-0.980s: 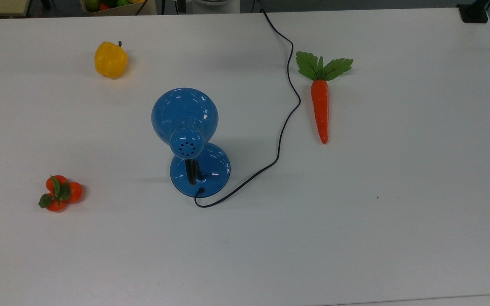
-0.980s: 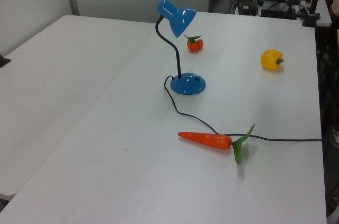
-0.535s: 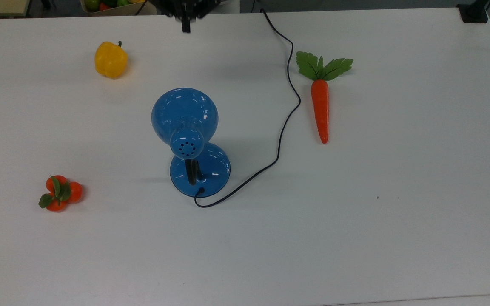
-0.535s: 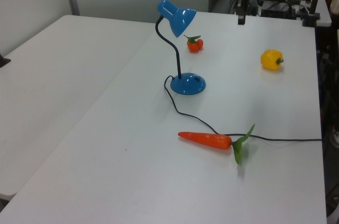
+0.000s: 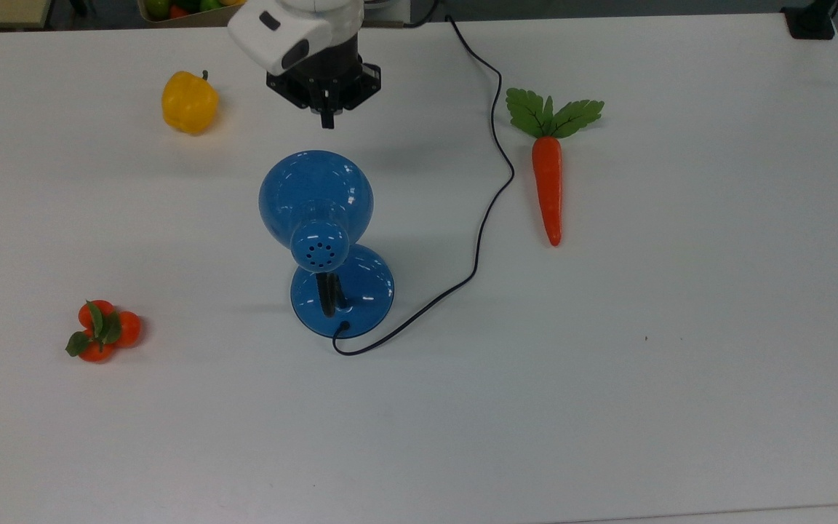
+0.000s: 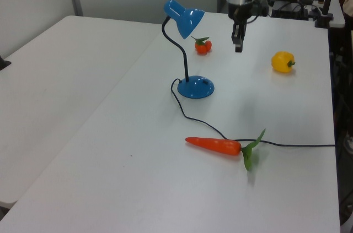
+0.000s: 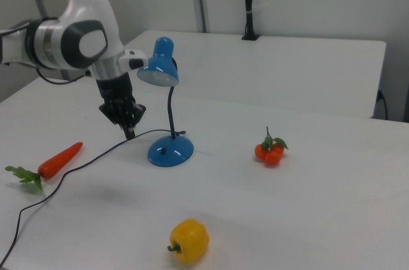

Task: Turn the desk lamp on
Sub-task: 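Move the closed gripper down toward the switch on the blue lamp's base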

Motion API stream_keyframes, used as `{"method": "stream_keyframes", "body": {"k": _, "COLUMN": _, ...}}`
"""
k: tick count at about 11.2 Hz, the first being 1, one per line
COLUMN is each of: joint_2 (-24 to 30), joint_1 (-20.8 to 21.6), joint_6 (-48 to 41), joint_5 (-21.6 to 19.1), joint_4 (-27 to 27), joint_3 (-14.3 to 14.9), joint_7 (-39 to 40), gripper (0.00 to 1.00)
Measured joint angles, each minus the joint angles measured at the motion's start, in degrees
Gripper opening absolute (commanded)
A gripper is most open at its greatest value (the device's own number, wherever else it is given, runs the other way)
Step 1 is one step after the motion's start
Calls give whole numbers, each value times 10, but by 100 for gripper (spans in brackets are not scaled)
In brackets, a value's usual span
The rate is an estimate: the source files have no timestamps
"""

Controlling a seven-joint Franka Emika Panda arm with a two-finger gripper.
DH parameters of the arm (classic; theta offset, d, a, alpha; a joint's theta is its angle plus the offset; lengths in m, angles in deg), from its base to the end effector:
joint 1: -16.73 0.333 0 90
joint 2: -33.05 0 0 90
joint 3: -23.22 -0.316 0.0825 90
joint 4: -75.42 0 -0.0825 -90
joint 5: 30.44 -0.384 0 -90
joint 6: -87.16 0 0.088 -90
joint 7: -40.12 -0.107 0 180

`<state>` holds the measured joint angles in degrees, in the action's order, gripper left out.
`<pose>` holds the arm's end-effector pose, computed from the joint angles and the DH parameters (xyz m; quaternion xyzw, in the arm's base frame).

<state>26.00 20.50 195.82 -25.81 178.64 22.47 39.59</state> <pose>0.5931 0.0407 0.4716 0.9980 0.0482 -0.0124 0.0379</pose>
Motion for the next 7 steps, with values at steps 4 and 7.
{"method": "stream_keyframes", "body": {"k": 4, "joint_2": -4, "joint_1": -1, "joint_6": 133, "joint_5": 0, "joint_4": 90, "joint_3": 0, "joint_7": 0, "gripper": 0}}
{"method": "stream_keyframes", "body": {"k": 7, "joint_2": -36, "joint_1": -9, "joint_6": 261, "joint_5": 0, "joint_4": 125, "joint_3": 0, "joint_7": 0, "gripper": 0}}
